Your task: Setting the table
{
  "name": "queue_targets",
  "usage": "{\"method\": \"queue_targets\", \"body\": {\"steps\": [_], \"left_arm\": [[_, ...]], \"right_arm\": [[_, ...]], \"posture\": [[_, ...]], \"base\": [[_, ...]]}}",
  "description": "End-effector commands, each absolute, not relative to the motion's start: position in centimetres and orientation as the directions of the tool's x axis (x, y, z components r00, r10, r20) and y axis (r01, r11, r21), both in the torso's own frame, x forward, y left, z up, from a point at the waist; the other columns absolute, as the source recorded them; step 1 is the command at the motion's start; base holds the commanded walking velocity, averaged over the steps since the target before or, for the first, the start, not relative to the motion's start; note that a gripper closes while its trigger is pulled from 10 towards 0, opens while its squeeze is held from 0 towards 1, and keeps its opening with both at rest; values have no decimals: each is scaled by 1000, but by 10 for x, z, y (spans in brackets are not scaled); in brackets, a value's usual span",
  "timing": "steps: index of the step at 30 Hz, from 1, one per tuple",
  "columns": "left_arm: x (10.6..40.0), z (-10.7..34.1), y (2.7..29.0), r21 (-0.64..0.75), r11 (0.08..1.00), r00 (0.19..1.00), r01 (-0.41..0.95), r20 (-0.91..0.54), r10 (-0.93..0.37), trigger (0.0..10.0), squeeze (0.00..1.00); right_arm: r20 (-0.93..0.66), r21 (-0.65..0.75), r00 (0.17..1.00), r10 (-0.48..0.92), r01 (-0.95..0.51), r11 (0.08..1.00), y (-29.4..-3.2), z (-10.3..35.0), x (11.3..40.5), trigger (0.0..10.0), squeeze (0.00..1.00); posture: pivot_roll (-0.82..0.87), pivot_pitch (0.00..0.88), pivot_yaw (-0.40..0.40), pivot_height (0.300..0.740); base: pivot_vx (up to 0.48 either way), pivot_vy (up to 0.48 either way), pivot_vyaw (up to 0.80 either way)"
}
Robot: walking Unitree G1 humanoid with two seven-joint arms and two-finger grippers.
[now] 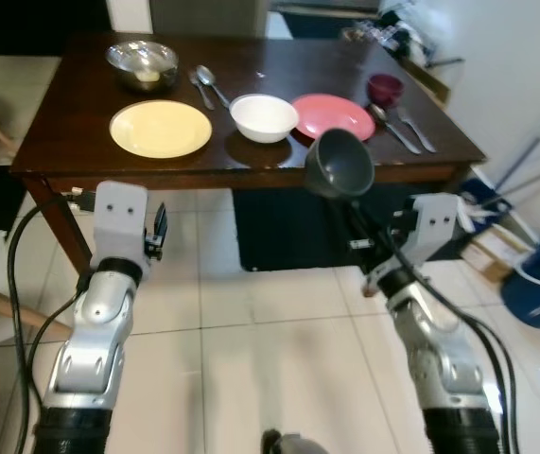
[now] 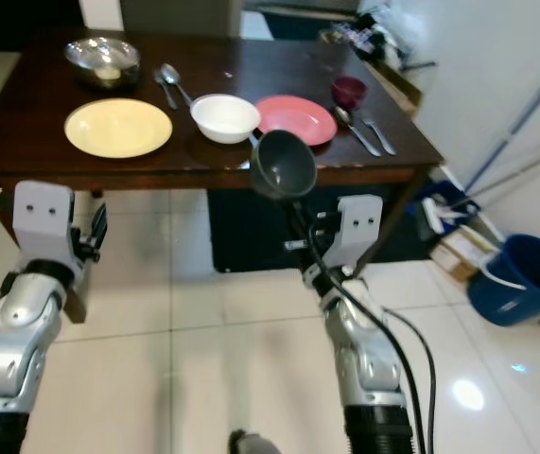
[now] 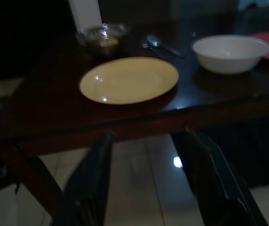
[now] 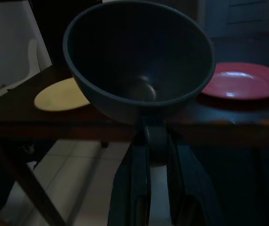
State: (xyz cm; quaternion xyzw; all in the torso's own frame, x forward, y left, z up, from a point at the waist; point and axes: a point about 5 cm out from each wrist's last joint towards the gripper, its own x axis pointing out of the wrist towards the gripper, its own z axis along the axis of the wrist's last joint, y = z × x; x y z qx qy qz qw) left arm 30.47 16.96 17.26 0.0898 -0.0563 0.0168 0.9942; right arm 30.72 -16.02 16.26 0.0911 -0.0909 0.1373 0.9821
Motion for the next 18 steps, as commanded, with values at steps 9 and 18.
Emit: {"method": "queue_targets", "body": {"steps": [9,18], "left_arm": [[304,167,176,191,980,994,-60,102,41,10000,0],[305,168,174,194,980,994,-50,106,29,10000,0]], "right_arm": [[235,198,947,220,-268,943,-162,168,308,10000,0],[240,199,949,204,-254,947,-164,168,308,10000,0]], "posture": [[-58,10,-7,740],[-59,11,-2,740]], "base": [[468,0,263],[462,0,0]]}}
